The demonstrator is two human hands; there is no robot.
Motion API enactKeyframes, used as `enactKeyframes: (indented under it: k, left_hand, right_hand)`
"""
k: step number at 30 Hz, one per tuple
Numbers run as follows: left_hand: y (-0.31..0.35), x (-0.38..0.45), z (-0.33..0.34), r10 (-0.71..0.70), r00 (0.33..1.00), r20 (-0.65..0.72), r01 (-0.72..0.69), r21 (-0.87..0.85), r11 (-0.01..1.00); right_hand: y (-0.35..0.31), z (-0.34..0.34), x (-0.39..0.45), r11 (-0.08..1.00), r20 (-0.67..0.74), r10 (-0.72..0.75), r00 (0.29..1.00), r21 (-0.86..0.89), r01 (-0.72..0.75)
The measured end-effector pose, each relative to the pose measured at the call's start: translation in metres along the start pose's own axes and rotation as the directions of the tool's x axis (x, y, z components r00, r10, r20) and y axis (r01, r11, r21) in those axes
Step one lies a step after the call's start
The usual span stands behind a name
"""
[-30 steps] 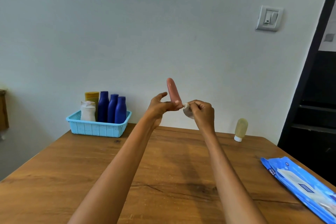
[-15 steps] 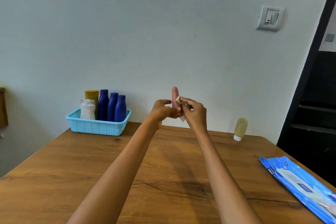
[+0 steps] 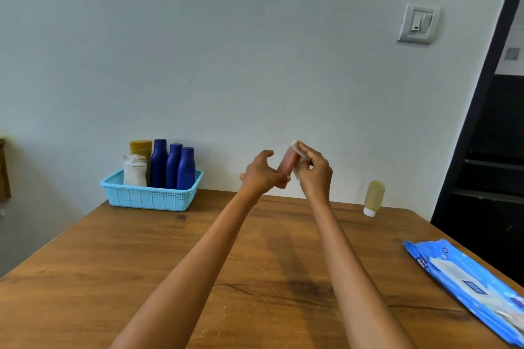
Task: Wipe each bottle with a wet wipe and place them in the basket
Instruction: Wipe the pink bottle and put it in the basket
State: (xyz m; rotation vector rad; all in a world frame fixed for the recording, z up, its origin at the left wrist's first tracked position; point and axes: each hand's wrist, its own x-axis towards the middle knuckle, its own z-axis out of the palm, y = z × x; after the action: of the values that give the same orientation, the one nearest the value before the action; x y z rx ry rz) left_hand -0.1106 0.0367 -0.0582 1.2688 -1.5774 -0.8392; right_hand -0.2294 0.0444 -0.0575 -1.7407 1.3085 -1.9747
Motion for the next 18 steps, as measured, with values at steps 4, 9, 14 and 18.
enactKeyframes:
  k: [4,9,14,18]
  left_hand:
    - [-0.002,0.002,-0.003,-0.023,0.997,-0.071,0.014,-0.117,0.993]
    - [0.006,-0.003,-0.02,-0.027,0.99,-0.14,-0.003,-0.208,0.978]
    - [0.007,-0.014,-0.019,0.004,1.0,0.012,-0.001,-0.229,0.973]
    - [0.007,-0.009,-0.009,0.138,0.986,-0.096,-0.152,-0.153,0.976]
  right_hand:
    - [-0.006,0.01,-0.009,0.999,0.037,-0.042,0.998,-0.022,0.042]
    - [-0.009,0.012,-0.009,0.996,0.096,0.078,0.992,0.031,-0.081]
    - [-0.002,0.007,-0.003,0.905,0.002,0.357,0.934,0.249,-0.346]
    - [0.0,0.008,-0.002,0.724,0.325,0.535,0.78,0.299,-0.621]
